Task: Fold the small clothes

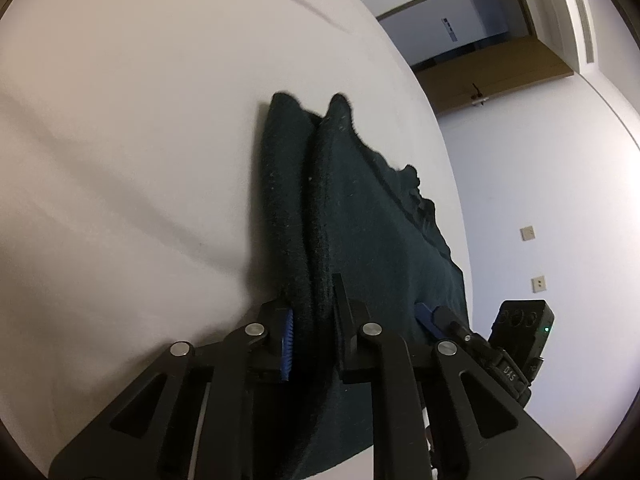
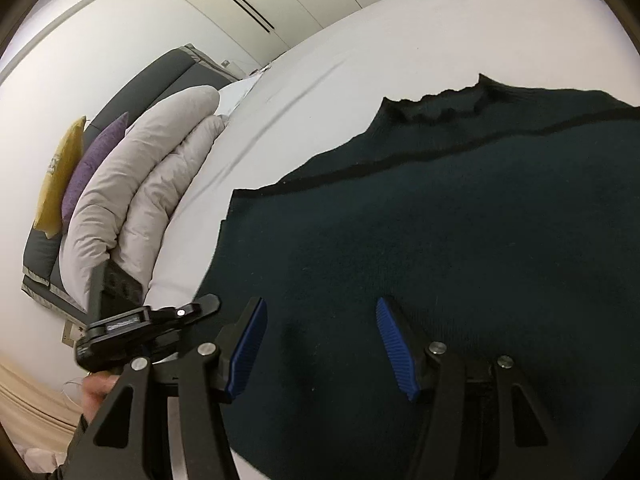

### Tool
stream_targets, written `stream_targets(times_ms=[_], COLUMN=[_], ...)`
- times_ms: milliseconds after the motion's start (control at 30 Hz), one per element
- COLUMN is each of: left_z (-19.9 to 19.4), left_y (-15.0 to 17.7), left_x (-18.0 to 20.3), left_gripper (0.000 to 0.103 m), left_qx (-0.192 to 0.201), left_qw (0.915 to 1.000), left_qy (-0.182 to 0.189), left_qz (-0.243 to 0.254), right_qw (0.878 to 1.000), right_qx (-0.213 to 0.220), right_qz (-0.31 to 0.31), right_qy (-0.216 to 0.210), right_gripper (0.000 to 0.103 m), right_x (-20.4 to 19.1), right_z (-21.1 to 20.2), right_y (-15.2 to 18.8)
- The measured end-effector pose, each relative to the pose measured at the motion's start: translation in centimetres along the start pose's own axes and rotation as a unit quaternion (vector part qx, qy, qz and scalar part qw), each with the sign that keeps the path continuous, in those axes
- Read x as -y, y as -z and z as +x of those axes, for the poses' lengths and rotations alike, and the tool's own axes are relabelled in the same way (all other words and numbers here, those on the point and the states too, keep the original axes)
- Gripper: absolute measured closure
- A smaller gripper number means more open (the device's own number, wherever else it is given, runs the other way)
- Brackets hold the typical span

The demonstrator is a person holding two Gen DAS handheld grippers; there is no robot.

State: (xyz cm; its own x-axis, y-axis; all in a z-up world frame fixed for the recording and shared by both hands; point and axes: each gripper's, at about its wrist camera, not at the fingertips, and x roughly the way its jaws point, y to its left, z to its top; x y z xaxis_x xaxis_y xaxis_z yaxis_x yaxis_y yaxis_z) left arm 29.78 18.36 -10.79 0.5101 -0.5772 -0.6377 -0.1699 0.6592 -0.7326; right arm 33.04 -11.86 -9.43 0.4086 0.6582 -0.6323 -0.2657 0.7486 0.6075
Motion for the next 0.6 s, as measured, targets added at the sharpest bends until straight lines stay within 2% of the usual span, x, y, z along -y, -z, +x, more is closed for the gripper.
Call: stream_targets(times_ms=[133,267,367,500,600], left_z=[-1.5,-1.4,0.6,3.8,5.6], left_y=[0.3,0.8,2.4,5.3,7.0], left_x=[2.6,8.2,13.2,17.2,17.8], left_gripper=[0.091,0.091,0.091,0.091,0.091], left_qx=[0.025,0.046,0.049,0.036,0.031], left_qw=[0.9988,0.9938,0.9870,0.9785,0.9737], left_qy=[-0.027,-0.050,-0.056,-0.066,-0.087], left_qz=[0.032,0.089,0.143,0.192,0.208], right_qw=[1.000,0.997,0.993,0.986,0.983], right_qx=[0.001,0.008,0.026,0.032,-0.004], right_qz=[-0.003,0.041,0.052,0.066,0.079], right_qy=[-0.006,-0.060,-0.102,-0.147,-0.165], right_gripper=[0.042,0.042,0.040,0.021,0.019], right_x=[0.1,1.4,2.6,4.1,5.3], right_z=[-0.2,-2.2,-4.8,-7.0,-6.2], right_y=[0.2,-0.1,-0.9,-2.6,-3.6])
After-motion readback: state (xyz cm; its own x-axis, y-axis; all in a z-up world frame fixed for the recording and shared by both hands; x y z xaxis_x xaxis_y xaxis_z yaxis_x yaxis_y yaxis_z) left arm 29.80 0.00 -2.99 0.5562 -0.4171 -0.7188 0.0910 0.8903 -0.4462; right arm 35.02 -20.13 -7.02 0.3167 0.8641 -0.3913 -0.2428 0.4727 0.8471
